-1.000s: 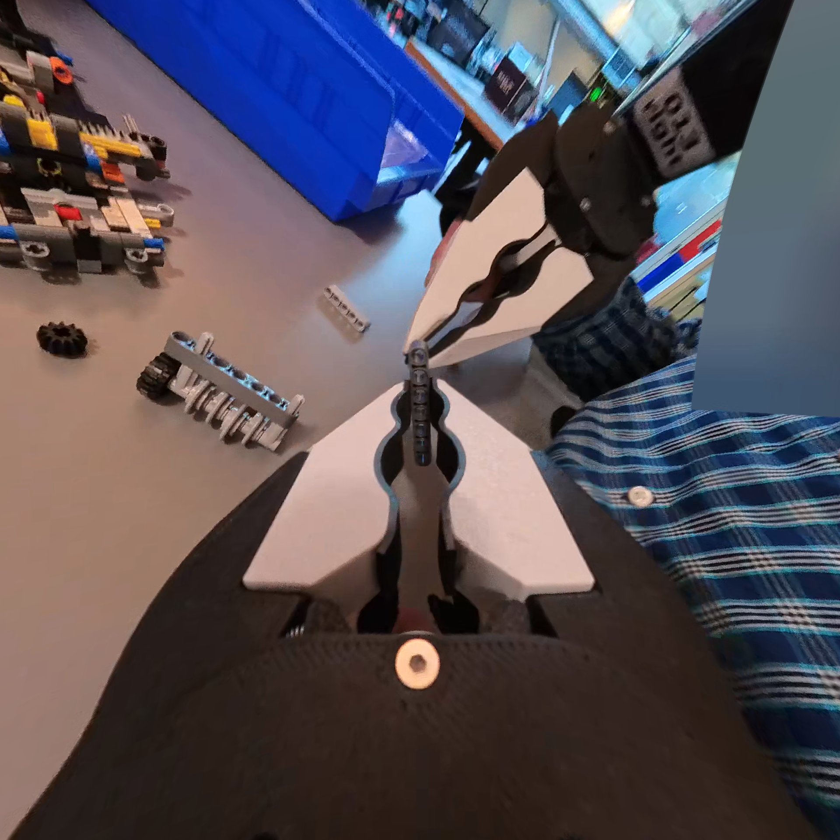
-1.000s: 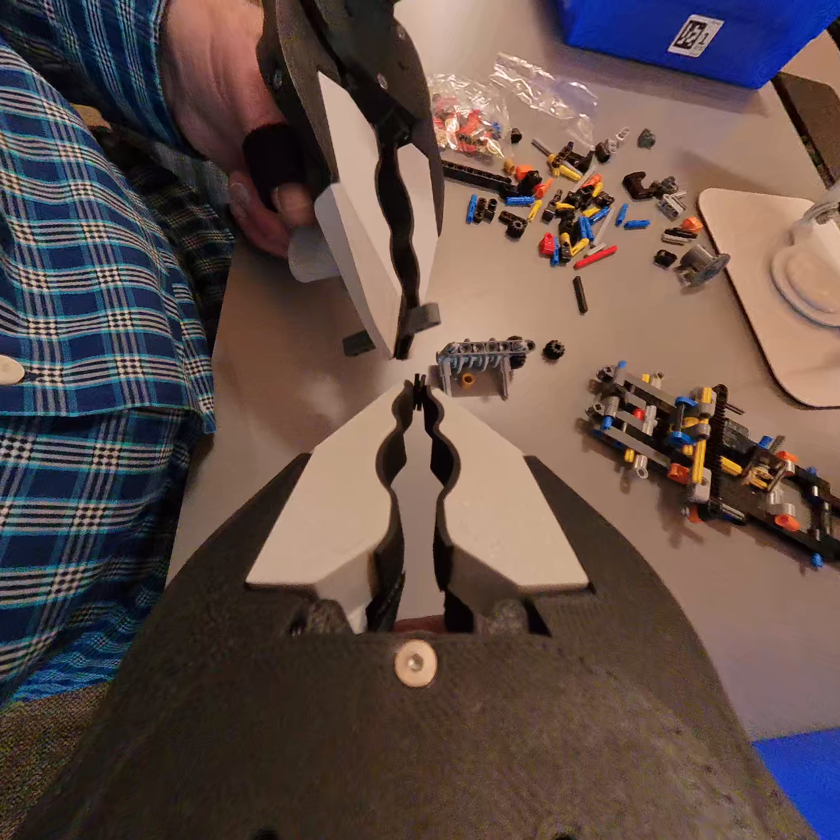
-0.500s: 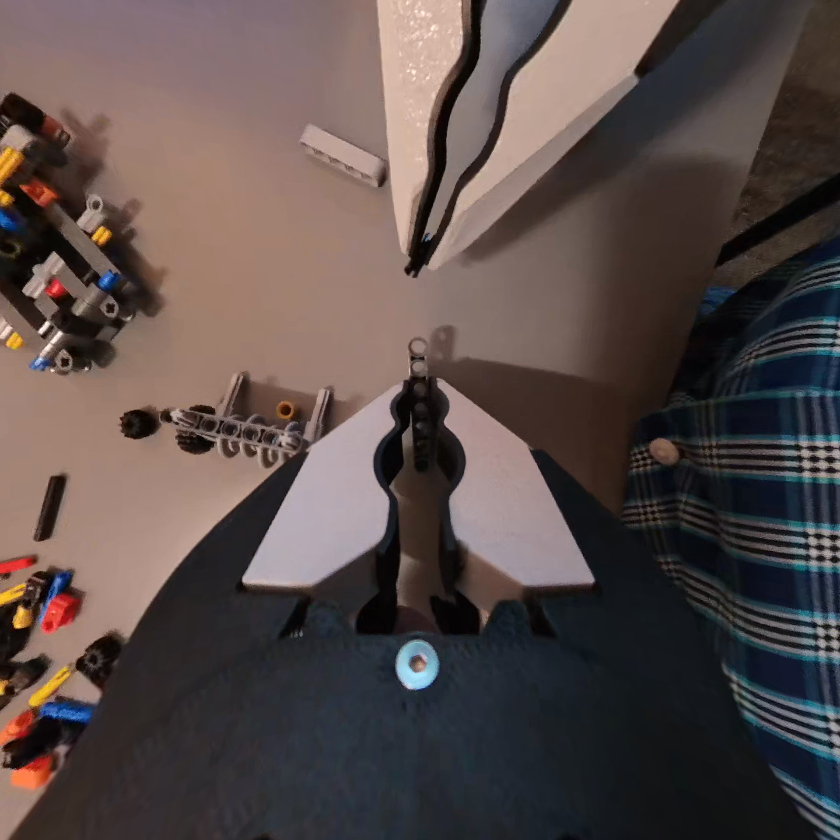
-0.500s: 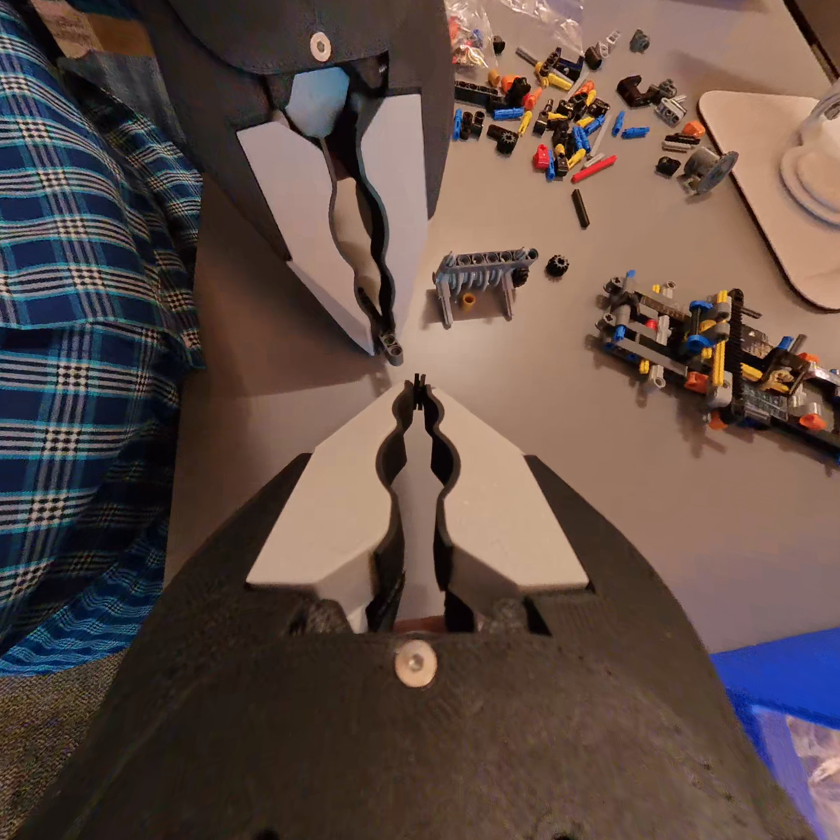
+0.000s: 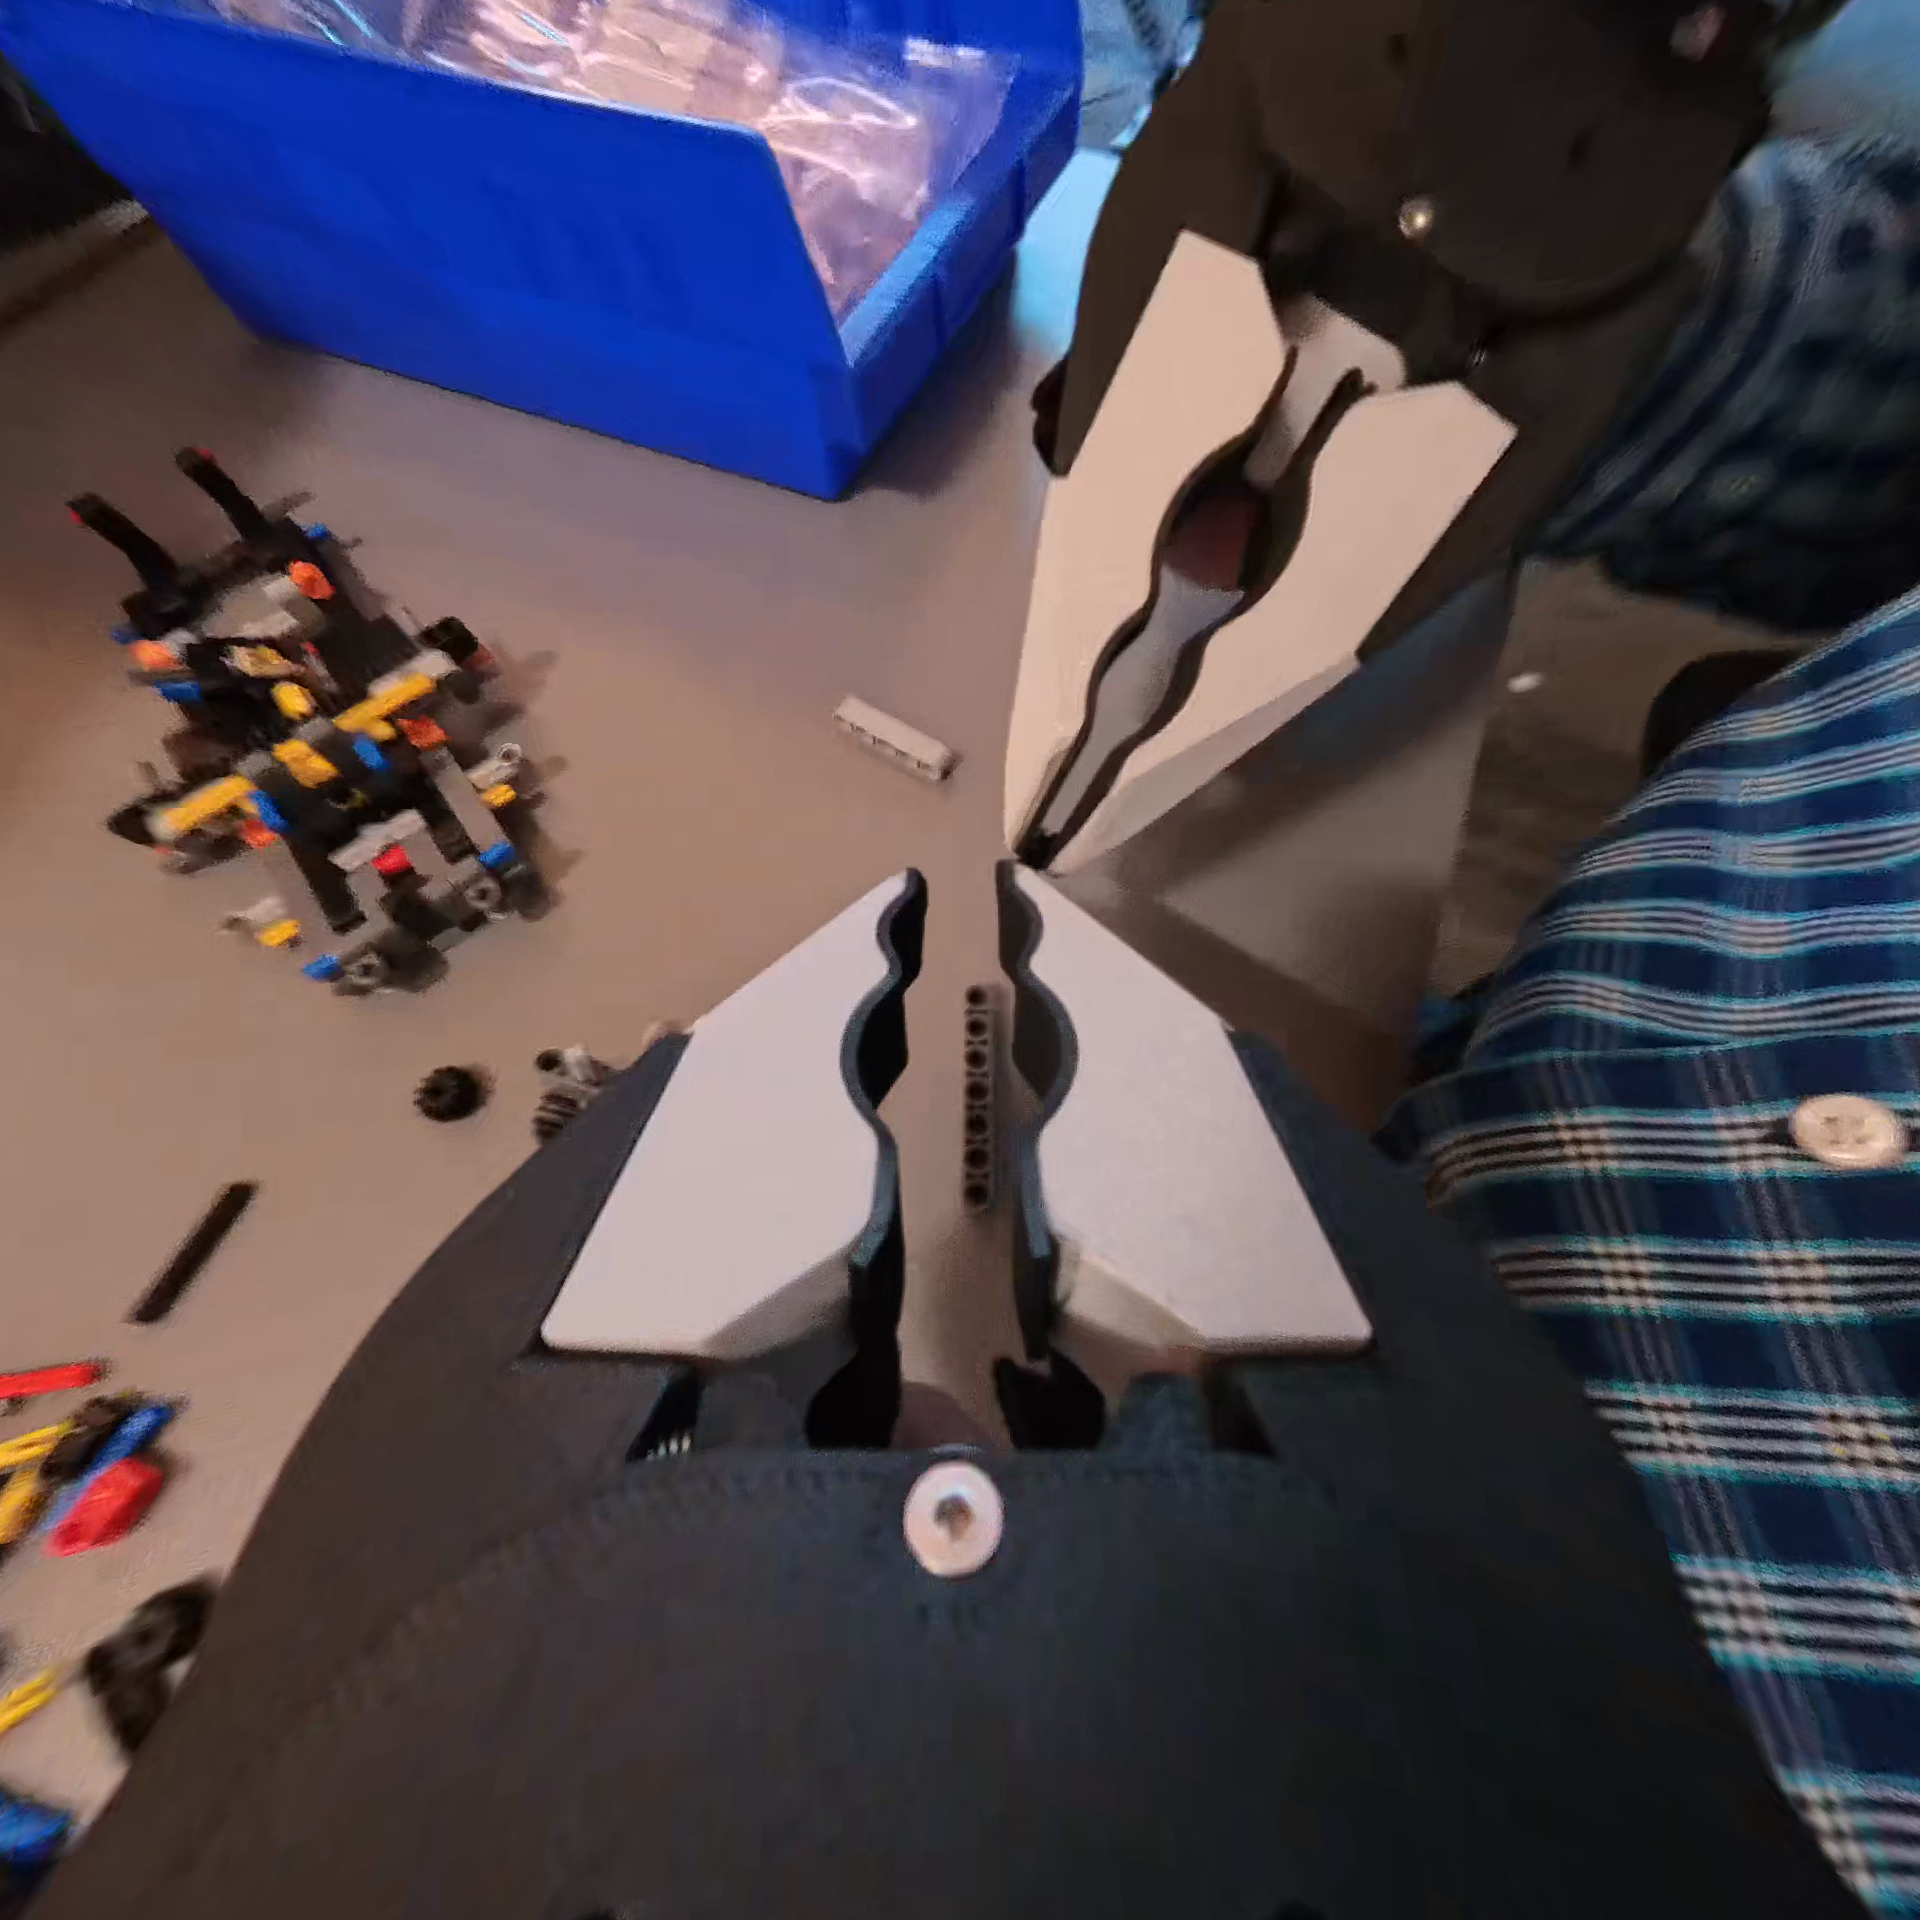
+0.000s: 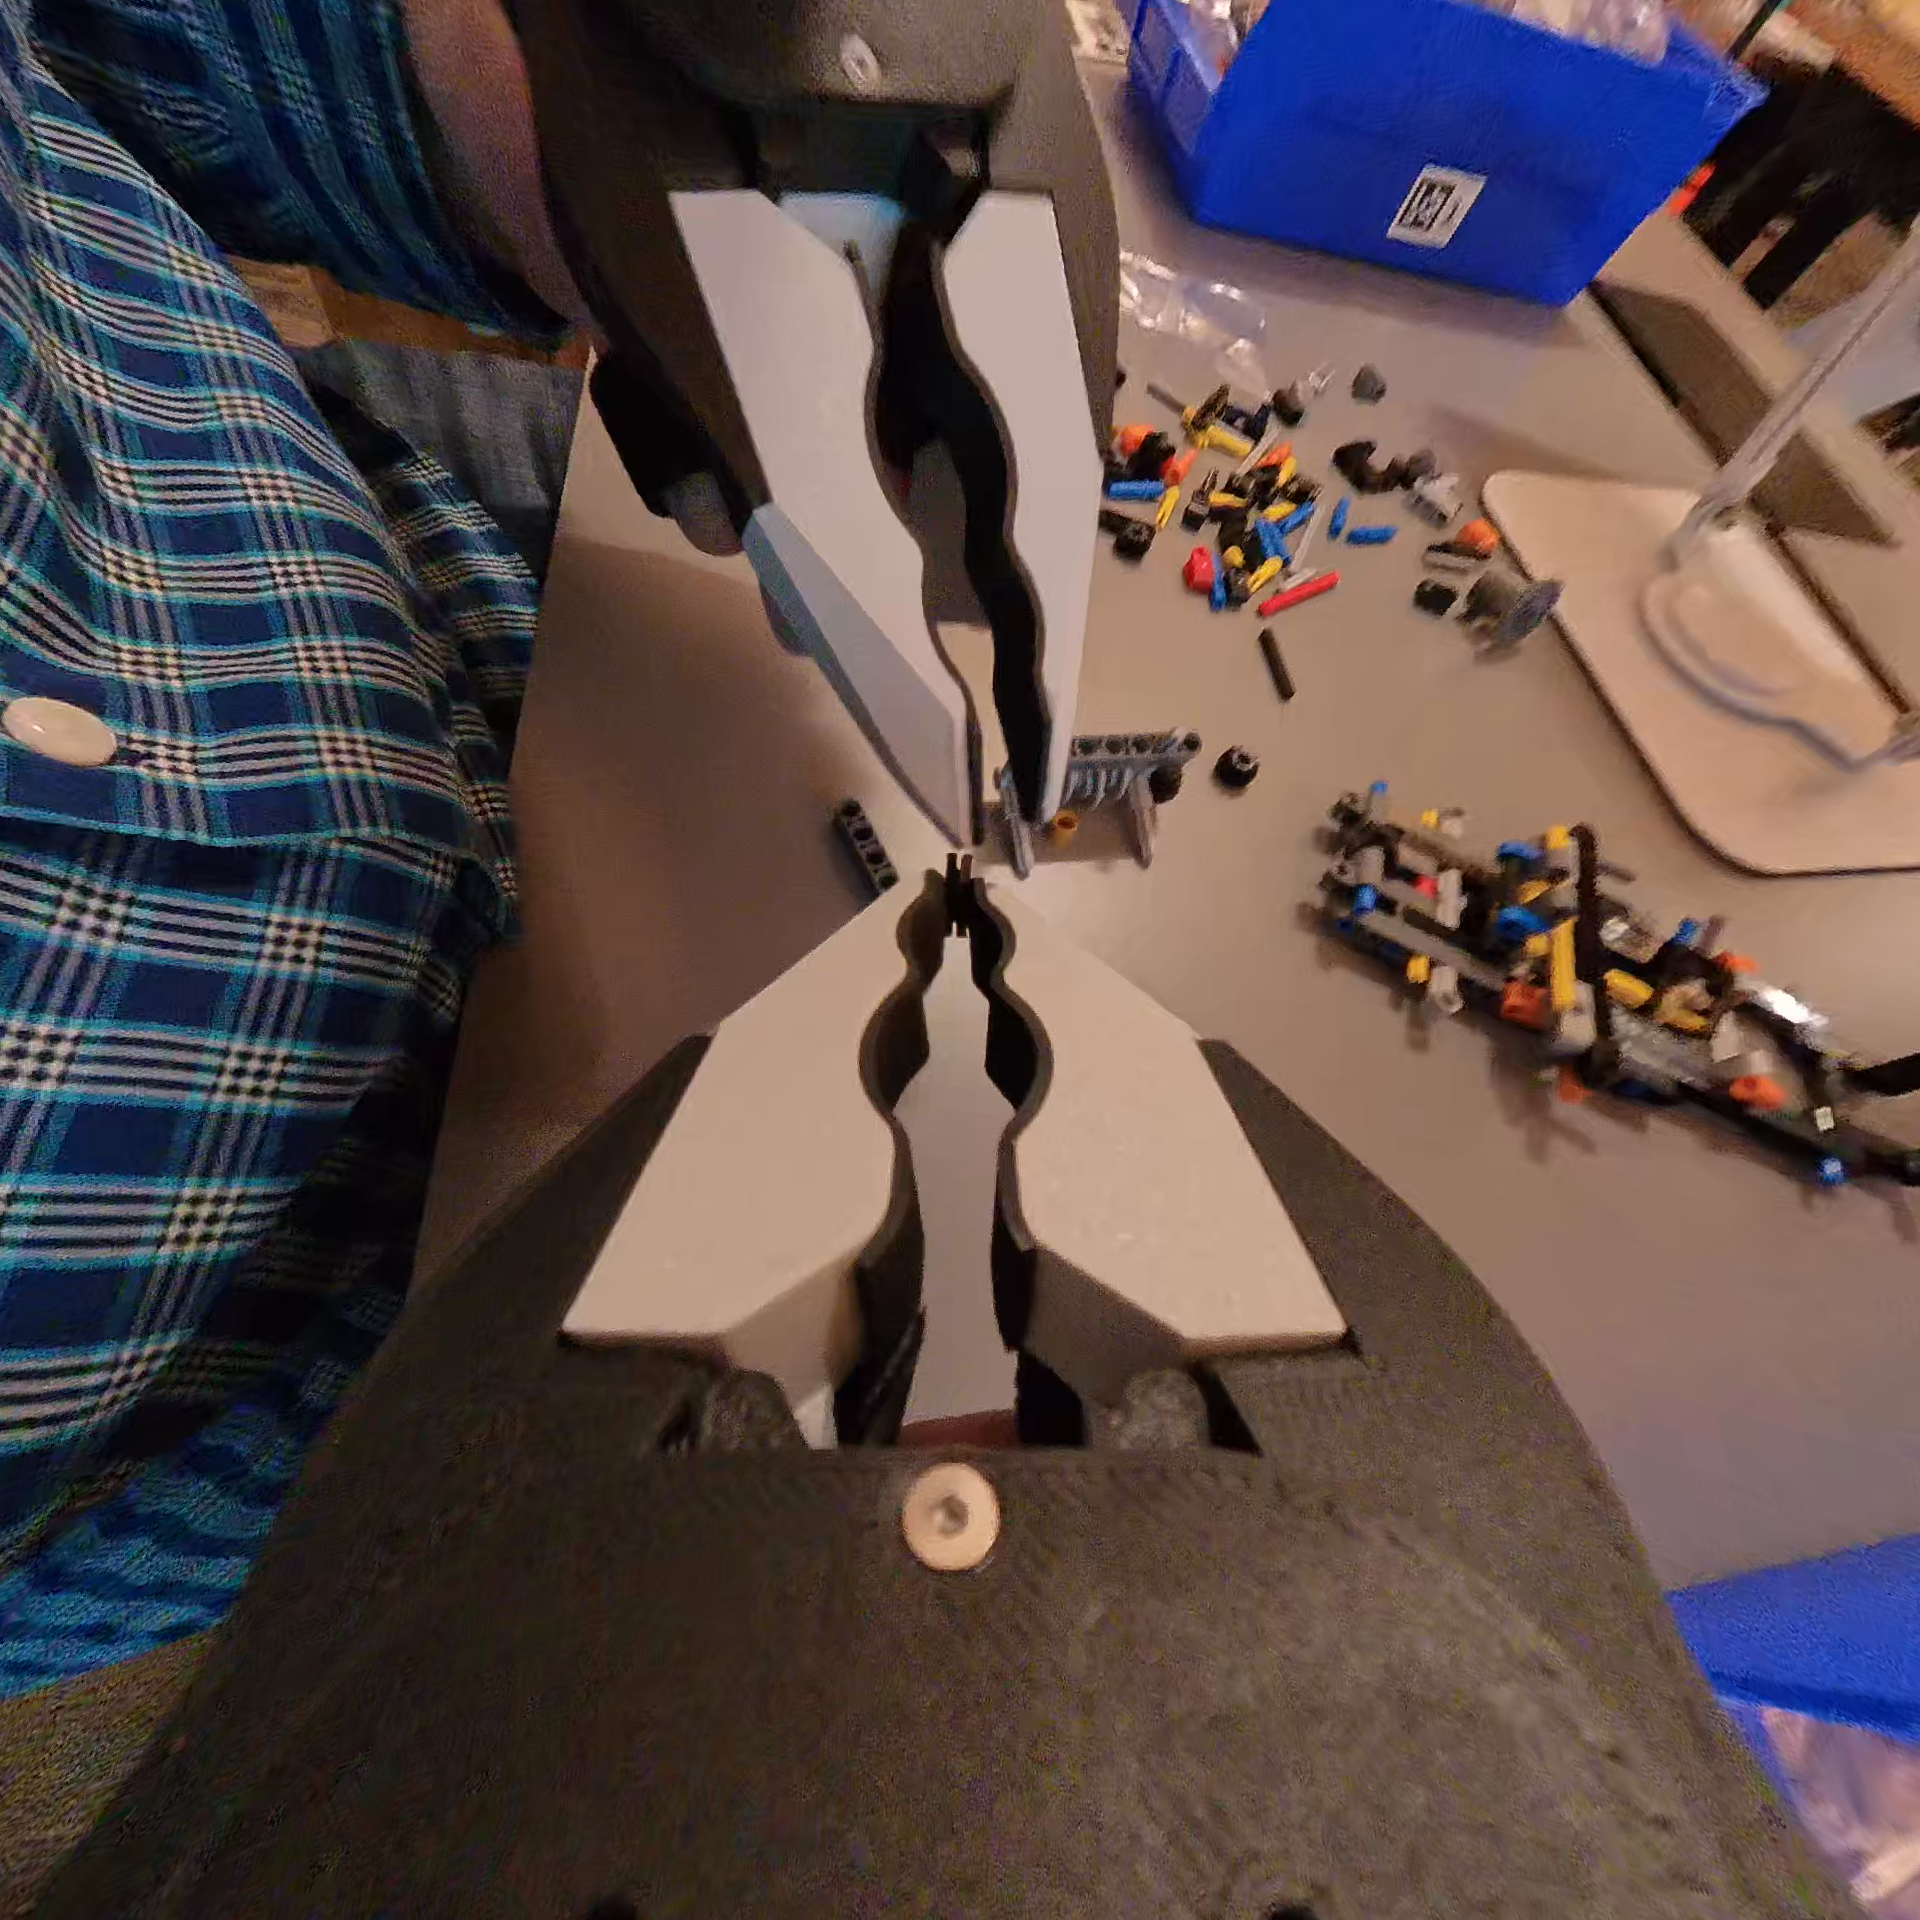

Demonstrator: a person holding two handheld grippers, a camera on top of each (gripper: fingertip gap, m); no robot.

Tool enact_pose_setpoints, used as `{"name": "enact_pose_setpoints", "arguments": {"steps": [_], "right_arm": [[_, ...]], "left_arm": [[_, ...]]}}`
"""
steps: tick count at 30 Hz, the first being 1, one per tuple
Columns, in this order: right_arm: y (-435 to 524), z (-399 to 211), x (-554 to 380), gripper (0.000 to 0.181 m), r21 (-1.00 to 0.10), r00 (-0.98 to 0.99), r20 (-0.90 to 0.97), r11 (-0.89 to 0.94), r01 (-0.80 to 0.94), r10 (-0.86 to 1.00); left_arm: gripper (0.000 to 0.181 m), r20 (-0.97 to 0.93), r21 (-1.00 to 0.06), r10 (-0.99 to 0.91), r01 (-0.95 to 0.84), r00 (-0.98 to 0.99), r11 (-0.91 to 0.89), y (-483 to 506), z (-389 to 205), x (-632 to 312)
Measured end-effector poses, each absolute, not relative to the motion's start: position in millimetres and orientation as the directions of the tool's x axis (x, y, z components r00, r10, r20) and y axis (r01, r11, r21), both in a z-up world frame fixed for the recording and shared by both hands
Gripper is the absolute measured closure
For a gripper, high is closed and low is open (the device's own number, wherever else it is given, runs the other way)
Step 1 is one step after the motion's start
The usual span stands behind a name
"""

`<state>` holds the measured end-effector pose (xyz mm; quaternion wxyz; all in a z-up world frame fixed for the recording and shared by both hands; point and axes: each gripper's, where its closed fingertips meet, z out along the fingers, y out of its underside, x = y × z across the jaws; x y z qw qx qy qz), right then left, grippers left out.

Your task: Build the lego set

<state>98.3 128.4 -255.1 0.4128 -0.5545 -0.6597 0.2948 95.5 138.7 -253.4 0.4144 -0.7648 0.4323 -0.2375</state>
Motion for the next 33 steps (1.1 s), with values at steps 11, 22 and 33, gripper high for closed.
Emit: {"name": "enact_pose_setpoints", "arguments": {"steps": [11,22,33], "right_arm": [[128.9,-246.5,92.5,0.181,-0.771,-0.032,0.425,0.381,0.51,0.905],[131.8,-230.8,95.5,0.168,-0.844,0.035,0.385,0.336,0.418,0.922],[124.1,-218.1,95.7,0.177,-0.917,-0.004,0.259,0.247,0.314,0.966]], "left_arm": [[0.172,0.389,-0.828,-0.814,-0.224,0.431,-0.514,126.3,-244.2,101.6],[0.18,0.57,-0.796,-0.747,0.005,0.342,-0.605,126.9,-231.2,100.9],[0.18,0.682,-0.731,-0.708,0.136,0.184,-0.669,120.7,-220.0,98.0]]}}
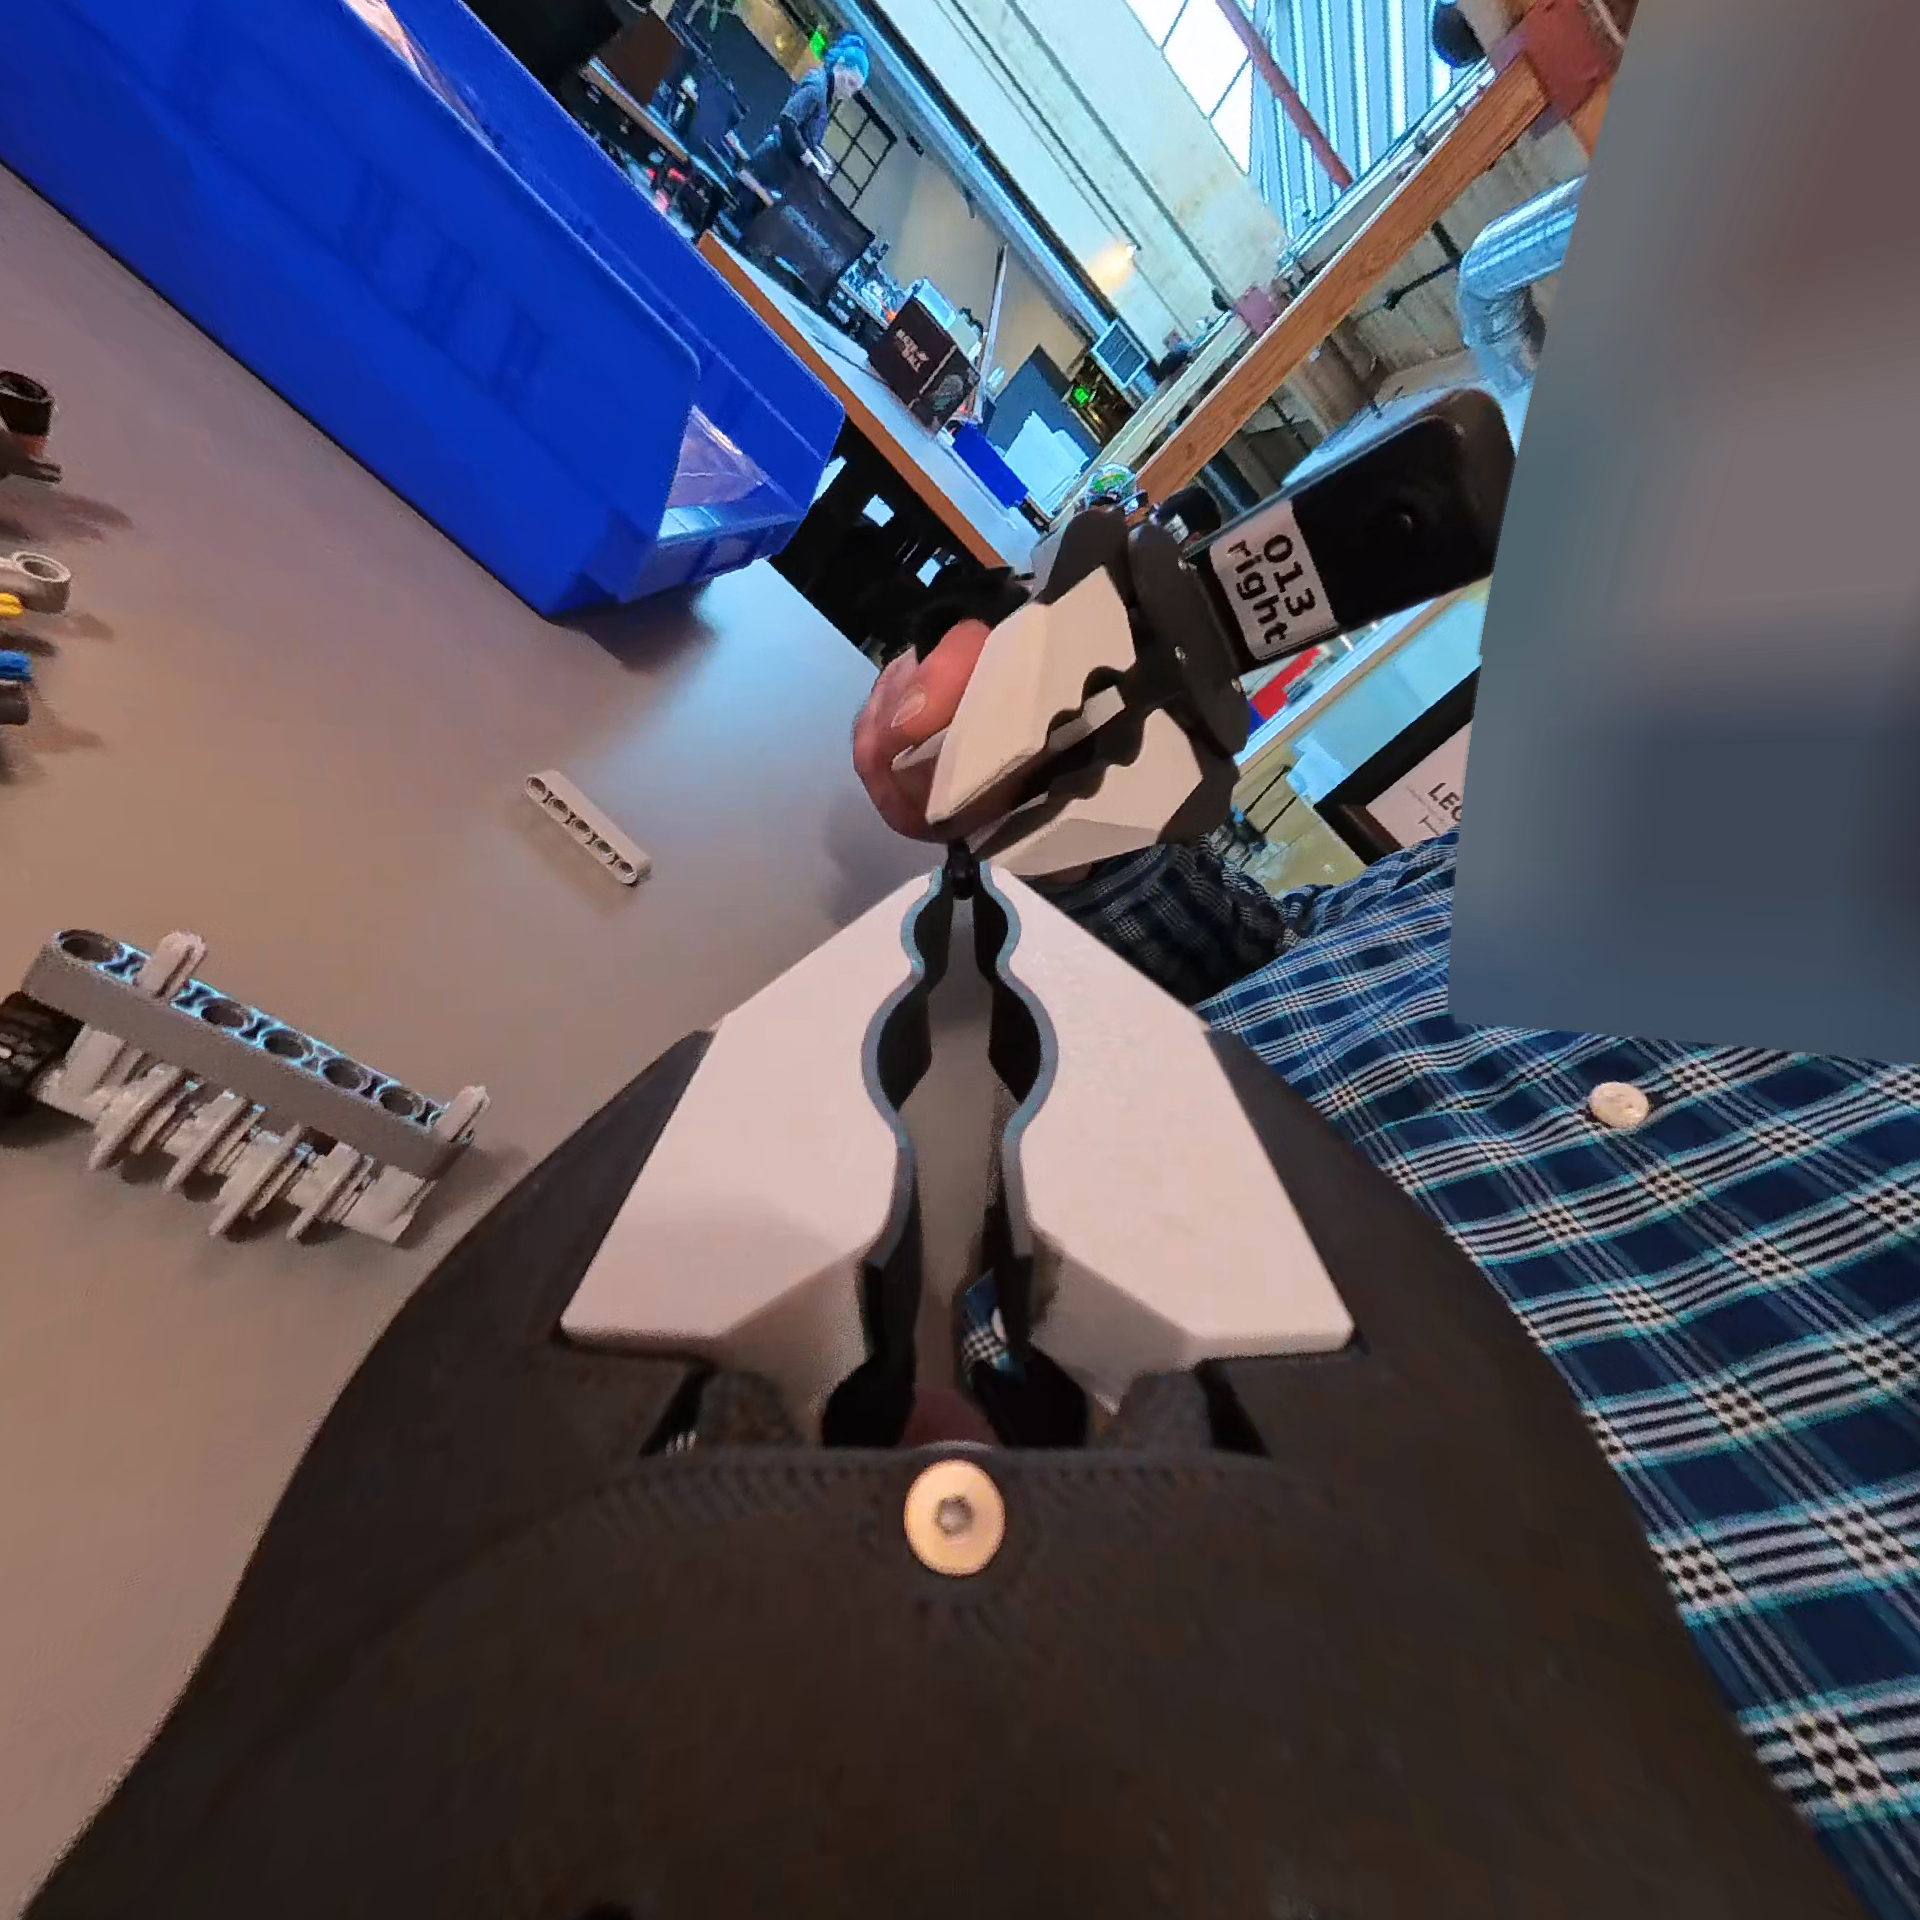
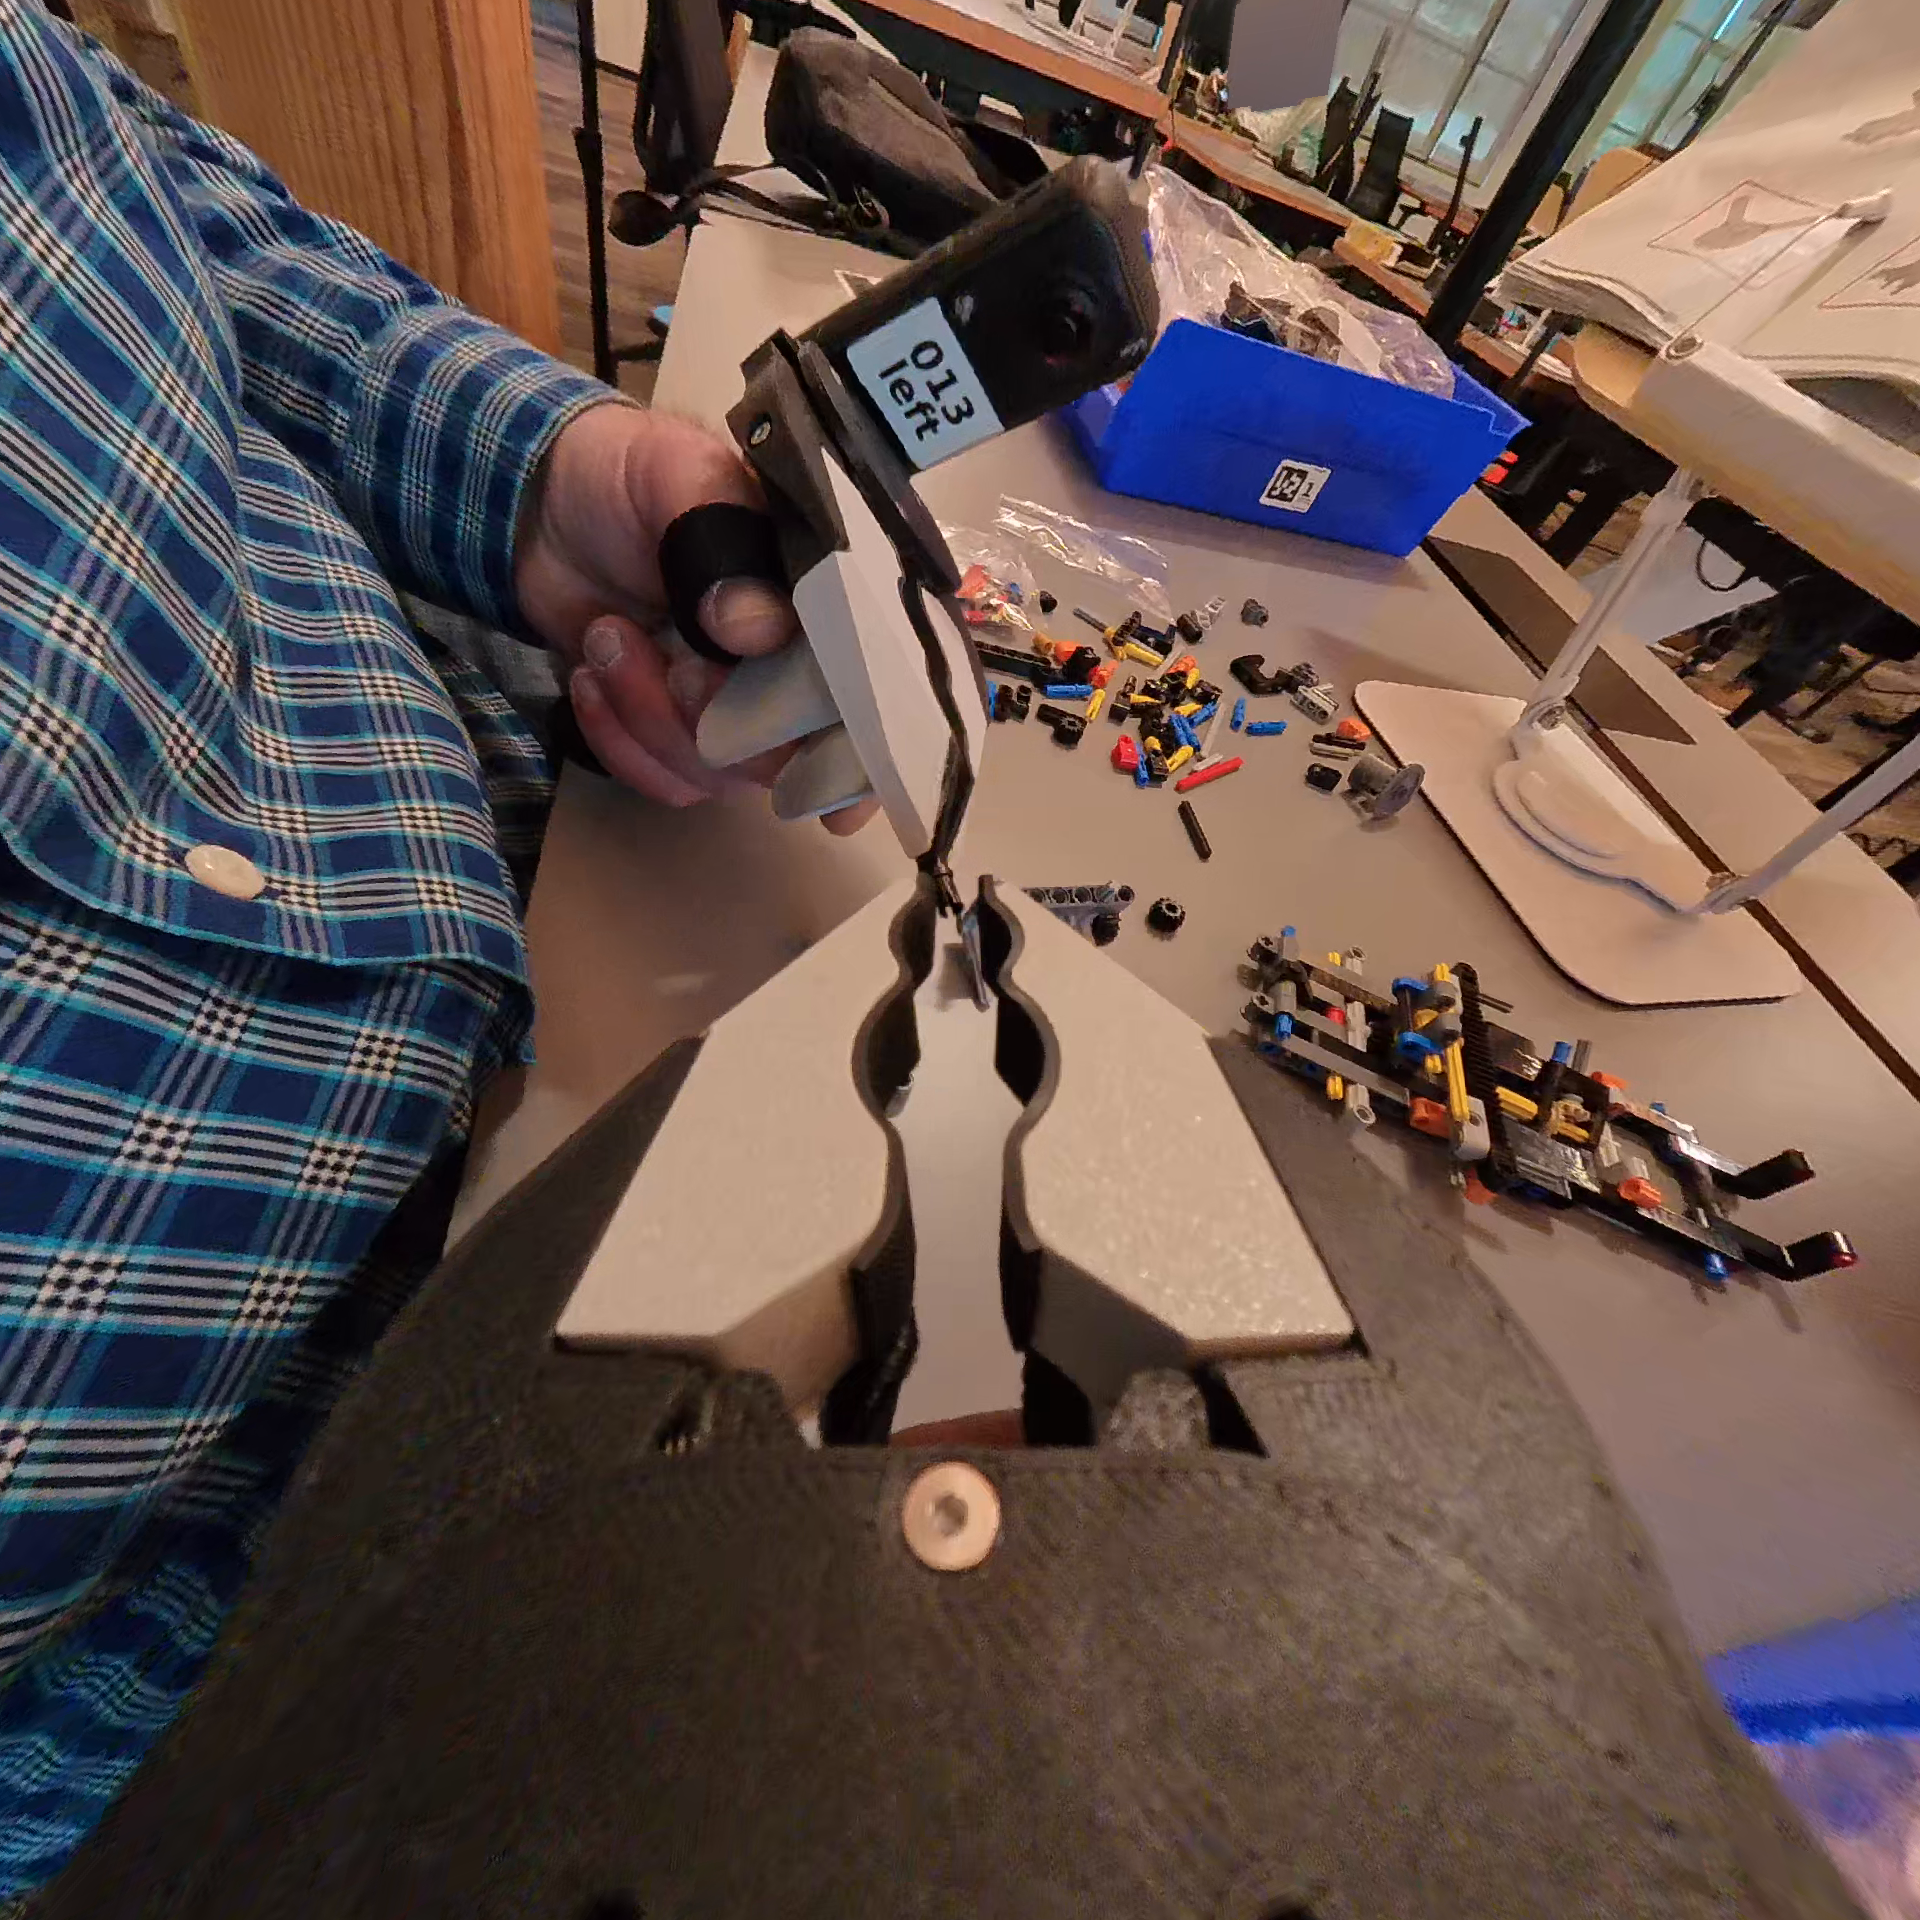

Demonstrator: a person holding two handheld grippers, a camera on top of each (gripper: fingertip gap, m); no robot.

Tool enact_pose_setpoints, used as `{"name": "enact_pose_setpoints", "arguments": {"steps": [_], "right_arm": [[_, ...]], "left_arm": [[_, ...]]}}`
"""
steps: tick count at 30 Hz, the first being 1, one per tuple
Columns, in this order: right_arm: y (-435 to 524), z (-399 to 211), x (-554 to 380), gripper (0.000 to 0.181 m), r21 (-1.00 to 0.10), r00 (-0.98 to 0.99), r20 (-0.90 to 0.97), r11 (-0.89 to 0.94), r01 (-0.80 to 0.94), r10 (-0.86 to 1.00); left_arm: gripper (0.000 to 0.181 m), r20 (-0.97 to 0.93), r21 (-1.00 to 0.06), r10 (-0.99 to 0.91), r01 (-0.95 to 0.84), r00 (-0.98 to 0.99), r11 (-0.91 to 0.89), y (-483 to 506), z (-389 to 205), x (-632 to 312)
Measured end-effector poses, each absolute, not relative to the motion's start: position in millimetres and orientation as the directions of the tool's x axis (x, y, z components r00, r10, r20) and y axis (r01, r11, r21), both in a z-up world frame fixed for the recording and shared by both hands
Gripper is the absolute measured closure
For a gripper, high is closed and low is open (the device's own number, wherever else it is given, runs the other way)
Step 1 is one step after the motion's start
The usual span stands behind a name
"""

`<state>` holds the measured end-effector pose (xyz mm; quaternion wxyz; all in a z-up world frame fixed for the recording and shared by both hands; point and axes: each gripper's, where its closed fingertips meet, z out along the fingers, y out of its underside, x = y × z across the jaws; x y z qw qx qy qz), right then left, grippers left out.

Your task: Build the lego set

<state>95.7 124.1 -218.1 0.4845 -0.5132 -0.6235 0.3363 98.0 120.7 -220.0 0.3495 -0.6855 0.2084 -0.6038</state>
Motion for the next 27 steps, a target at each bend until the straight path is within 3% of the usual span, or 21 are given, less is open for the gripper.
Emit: {"name": "enact_pose_setpoints", "arguments": {"steps": [19,21,24,27], "right_arm": [[114.1,-213.5,97.2,0.18,-0.928,-0.065,0.234,0.243,0.283,0.97],[116.4,-216.2,97.7,0.18,-0.922,-0.06,0.229,0.236,0.306,0.972],[123.1,-222.9,100.8,0.18,-0.897,-0.046,0.234,0.234,0.375,0.971],[130.5,-243.1,105.9,0.18,-0.807,-0.073,0.283,0.278,0.521,0.956]], "left_arm": [[0.181,0.73,-0.678,-0.681,0.199,0.059,-0.708,113.0,-211.1,100.6],[0.18,0.711,-0.702,-0.694,0.187,0.115,-0.688,115.7,-213.6,100.4],[0.163,0.588,-0.802,-0.742,0.113,0.321,-0.586,122.7,-225.8,88.3],[0.164,0.27,-0.899,-0.798,-0.156,0.538,-0.409,121.6,-251.2,70.5]]}}
